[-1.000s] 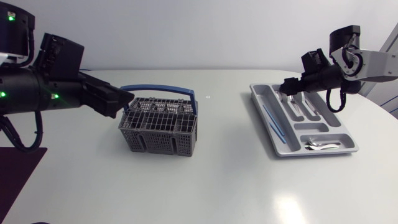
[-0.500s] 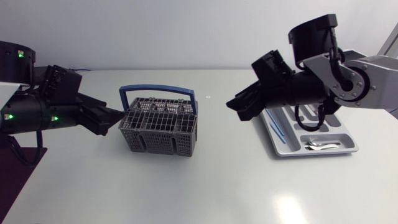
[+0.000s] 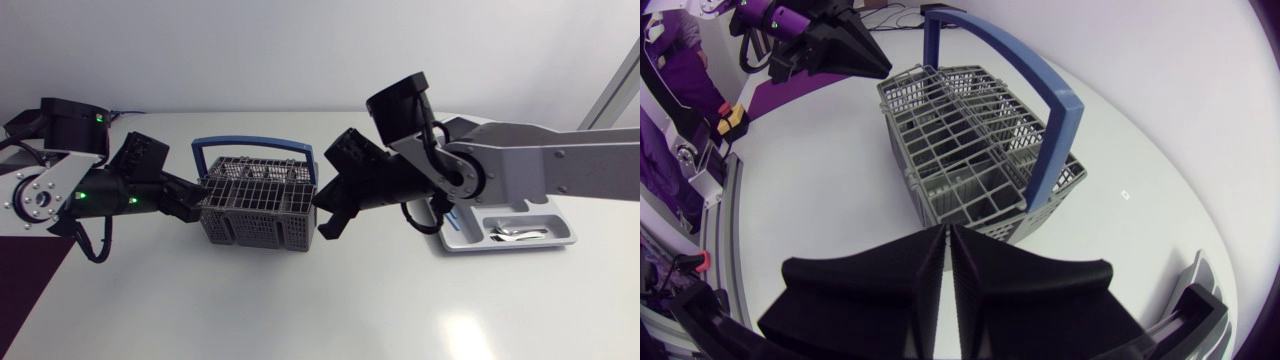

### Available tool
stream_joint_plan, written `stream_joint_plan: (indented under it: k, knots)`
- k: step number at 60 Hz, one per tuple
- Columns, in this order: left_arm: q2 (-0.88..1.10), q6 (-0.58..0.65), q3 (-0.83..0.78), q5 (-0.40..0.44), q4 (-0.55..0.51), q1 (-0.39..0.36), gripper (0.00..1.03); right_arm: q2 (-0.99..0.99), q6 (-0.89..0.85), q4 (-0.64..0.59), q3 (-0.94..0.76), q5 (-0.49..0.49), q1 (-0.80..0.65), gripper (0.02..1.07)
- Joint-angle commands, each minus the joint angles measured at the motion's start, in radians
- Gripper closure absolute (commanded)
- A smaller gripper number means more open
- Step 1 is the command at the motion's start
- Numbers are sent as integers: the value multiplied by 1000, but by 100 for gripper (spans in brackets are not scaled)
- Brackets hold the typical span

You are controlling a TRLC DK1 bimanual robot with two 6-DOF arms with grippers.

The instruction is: Unload the cutlery basket into the drawer organizer.

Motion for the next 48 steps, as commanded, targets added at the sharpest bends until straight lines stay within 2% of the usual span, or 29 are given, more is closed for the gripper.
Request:
stream_joint_plan:
  k: [1,23,48]
  knots:
    - [59,26,3,9,15,-4,92,34,4,30,43,5,5,101]
    - [188,32,26,7,55,-35,92,163,-4,76,73,5,8,101]
    - [142,11,12,-1,22,-168,92,159,-41,55,32,19,-99,102]
